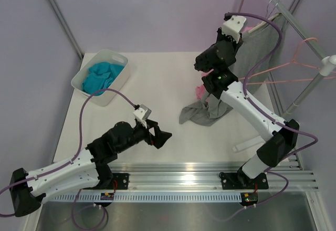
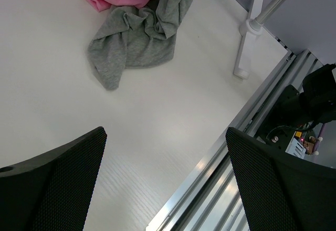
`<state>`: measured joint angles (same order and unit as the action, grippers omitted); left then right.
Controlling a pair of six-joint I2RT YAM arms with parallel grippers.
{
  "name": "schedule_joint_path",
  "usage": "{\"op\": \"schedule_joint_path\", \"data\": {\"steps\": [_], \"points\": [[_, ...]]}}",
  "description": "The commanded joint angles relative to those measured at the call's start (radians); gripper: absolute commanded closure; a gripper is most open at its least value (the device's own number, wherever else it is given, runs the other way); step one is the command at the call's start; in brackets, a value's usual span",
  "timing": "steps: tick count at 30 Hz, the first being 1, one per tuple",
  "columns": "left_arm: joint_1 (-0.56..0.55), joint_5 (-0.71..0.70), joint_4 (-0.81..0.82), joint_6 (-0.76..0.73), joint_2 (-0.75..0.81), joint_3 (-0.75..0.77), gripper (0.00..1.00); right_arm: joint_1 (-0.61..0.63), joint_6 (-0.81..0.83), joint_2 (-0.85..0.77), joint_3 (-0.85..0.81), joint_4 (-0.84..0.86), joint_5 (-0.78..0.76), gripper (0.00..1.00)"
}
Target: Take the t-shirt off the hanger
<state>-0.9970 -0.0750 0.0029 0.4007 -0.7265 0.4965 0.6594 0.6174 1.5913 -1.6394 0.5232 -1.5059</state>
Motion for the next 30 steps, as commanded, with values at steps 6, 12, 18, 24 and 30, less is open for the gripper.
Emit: {"op": "schedule_joint_path", "data": {"steps": [6, 12, 18, 24, 30], "points": [[-0.005, 0.009, 0.000, 0.013, 0.101, 0.049, 0.01, 0.098, 0.228, 0.027, 0.061, 0.331, -0.198, 1.00], [-0.005, -0.008, -0.121, 0.015, 0.193, 0.106, 0.01, 0.135, 0.407, 0.098, 0.067, 0.529, -0.197, 1.00], [-0.005, -0.046, -0.190, 0.026, 0.286, 0.109, 0.01, 0.143, 0.681, 0.145, 0.078, 0.791, -0.197, 1.00], [-0.005, -0.062, -0.216, 0.023, 0.311, 0.135, 0.01, 0.141, 0.847, 0.154, 0.058, 0.940, -0.194, 1.00], [-0.005, -0.069, -0.222, 0.013, 0.274, 0.174, 0.01, 0.149, 0.853, 0.173, -0.025, 0.891, -0.197, 1.00]]}}
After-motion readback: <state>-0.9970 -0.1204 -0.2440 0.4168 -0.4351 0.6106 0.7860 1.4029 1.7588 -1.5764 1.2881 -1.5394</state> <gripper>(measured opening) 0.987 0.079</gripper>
